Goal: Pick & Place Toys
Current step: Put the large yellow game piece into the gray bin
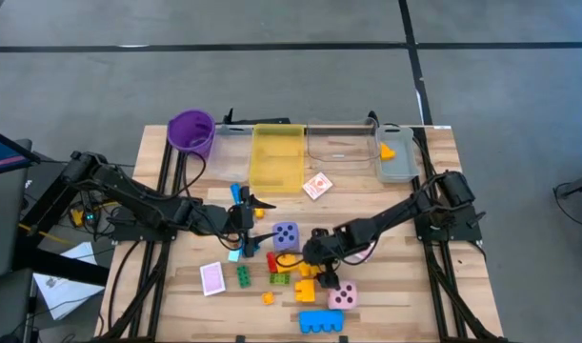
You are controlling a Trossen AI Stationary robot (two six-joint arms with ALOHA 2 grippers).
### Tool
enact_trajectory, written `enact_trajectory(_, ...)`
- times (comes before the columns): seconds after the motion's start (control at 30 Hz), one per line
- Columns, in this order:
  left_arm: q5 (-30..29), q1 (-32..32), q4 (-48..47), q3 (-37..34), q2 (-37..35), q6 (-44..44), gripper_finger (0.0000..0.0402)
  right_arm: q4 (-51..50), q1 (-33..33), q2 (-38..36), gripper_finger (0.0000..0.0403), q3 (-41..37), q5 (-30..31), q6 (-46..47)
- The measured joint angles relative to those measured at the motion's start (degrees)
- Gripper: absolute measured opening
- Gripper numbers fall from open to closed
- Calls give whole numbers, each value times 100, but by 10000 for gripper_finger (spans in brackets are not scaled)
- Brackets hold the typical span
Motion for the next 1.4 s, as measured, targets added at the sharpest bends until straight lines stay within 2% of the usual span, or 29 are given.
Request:
enact_trajectory(0.27,2,0,0,0,2,-62,328,-37,5,4,356,-4,398,-29)
enact_trajectory(0.8,2,2,-325,0,2,-433,328,-198,1,4,356,-2,420,-40)
enact_trajectory(0.93,2,2,-361,0,2,-435,328,-174,3,-6,354,4,646,-346)
enact_trajectory(1.4,2,2,-366,0,2,-435,328,-187,3,1,292,-7,662,-434)
